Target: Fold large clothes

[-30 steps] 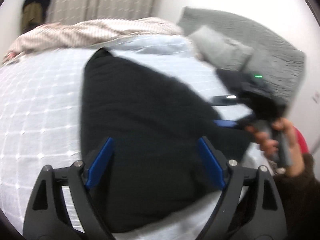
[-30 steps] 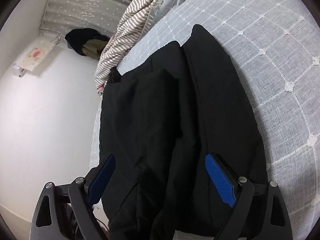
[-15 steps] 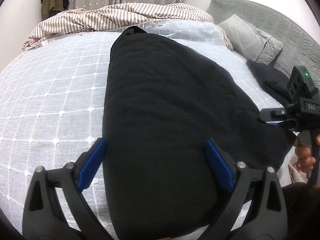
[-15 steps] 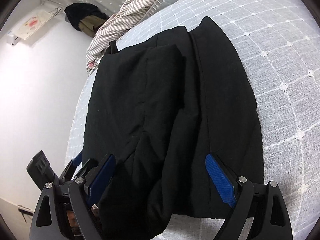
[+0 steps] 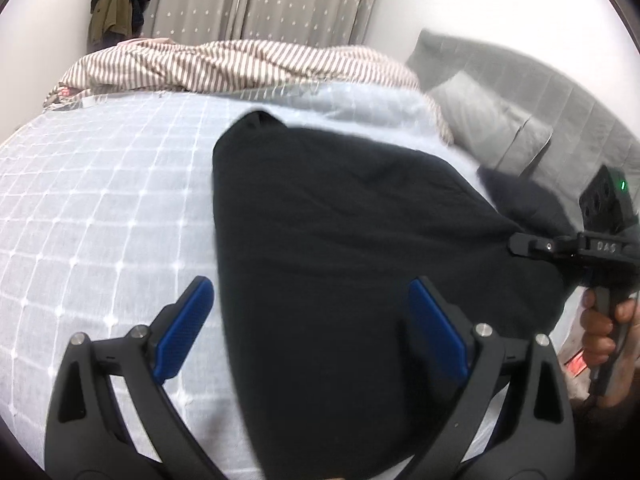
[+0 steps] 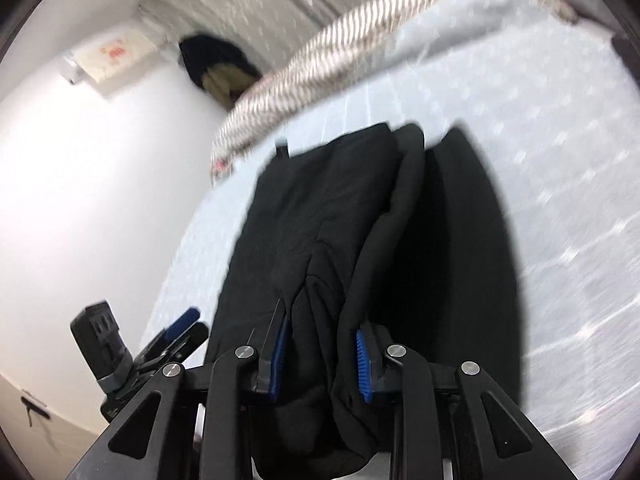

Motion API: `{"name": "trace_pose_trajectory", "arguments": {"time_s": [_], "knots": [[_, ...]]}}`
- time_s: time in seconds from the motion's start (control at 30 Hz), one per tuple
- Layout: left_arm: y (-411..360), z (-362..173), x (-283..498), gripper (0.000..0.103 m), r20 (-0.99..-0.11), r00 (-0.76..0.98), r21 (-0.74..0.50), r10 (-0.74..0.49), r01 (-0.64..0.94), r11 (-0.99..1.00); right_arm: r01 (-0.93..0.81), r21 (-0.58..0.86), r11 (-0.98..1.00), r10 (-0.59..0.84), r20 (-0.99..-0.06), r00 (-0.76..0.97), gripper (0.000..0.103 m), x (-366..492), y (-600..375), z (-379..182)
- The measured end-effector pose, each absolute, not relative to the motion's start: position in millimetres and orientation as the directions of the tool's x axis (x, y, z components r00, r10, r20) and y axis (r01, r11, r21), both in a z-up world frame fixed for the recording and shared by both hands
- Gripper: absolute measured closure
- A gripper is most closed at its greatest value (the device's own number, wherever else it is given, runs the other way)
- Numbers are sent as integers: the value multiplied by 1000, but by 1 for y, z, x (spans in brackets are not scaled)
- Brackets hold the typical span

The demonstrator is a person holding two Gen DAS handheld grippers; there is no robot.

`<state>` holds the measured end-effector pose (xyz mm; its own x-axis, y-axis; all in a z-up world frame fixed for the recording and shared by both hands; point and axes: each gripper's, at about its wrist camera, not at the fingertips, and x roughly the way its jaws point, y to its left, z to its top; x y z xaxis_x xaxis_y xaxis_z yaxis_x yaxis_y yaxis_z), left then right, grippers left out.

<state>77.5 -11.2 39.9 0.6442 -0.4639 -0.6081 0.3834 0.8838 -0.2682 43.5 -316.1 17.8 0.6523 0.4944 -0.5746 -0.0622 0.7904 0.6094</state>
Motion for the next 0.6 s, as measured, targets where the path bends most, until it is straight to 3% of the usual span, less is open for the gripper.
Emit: {"name": "trace_pose_trajectory", "arguments": {"time_s": [0.1,0.2,0.27,0.37,0.6], "knots": [[-24,40,84,5,-597,614,-299,-515,426,854,-7,610,792,454,-581,675,75,37,-351,12],[-55,23,89,12,-658,577,-213,-484,474,855,69,602,795,456,-669,586,72,45,-370,-27],[-74,6,91,14,-707,551,-163,-443,483,861,87,607,790,473,-693,544,58,47,-375,-46],[-85,3,86,14,-706,591,-80,-391,482,873,101,617,781,477,-692,542,40,42,-387,-47],[-82,3,85,14,-696,593,-98,-405,480,872,97,597,796,405,-645,649,38,64,-401,-8]]}}
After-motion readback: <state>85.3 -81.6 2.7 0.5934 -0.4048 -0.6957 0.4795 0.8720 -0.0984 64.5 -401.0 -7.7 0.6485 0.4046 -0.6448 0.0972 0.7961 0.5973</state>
